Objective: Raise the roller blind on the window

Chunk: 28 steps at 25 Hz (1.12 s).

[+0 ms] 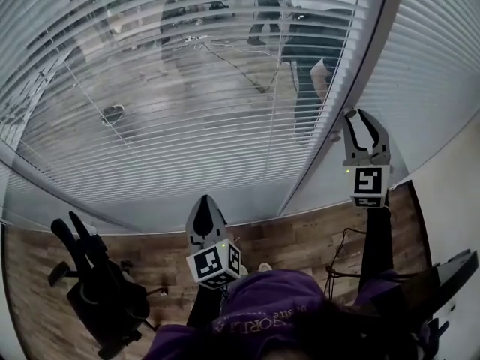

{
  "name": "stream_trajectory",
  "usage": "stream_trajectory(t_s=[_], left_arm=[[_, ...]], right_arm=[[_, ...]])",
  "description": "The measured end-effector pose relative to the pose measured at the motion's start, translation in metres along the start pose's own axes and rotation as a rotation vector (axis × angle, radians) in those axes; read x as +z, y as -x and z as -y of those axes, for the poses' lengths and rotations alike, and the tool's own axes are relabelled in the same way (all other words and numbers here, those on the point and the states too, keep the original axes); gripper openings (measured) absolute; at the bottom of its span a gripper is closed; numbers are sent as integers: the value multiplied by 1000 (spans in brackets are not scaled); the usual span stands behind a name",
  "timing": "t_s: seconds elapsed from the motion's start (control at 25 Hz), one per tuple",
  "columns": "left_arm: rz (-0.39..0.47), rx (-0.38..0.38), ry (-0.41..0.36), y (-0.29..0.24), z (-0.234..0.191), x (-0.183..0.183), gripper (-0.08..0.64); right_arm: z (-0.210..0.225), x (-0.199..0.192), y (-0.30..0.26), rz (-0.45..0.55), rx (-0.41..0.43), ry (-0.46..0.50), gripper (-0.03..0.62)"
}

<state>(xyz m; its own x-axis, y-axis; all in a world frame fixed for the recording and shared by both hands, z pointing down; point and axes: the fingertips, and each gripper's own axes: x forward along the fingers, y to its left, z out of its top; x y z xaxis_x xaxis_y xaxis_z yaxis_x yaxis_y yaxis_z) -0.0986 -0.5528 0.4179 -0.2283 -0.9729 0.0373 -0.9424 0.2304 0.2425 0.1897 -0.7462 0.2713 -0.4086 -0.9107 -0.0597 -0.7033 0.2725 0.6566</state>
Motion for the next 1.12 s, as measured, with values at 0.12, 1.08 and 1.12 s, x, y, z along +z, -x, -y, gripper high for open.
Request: stream_trajectory(t_s=[0.12, 1.08, 1.12], left_arm=[[15, 1, 7, -7, -8, 0, 0], [0, -1, 27, -7, -27, -5, 0], [2, -4, 25, -6, -26, -5, 0]], right_arm=[[-2, -2, -1, -14, 3, 67, 103], [-4, -9, -14, -115, -18, -50, 124], [-3, -10, -14, -117, -19, -93, 124]])
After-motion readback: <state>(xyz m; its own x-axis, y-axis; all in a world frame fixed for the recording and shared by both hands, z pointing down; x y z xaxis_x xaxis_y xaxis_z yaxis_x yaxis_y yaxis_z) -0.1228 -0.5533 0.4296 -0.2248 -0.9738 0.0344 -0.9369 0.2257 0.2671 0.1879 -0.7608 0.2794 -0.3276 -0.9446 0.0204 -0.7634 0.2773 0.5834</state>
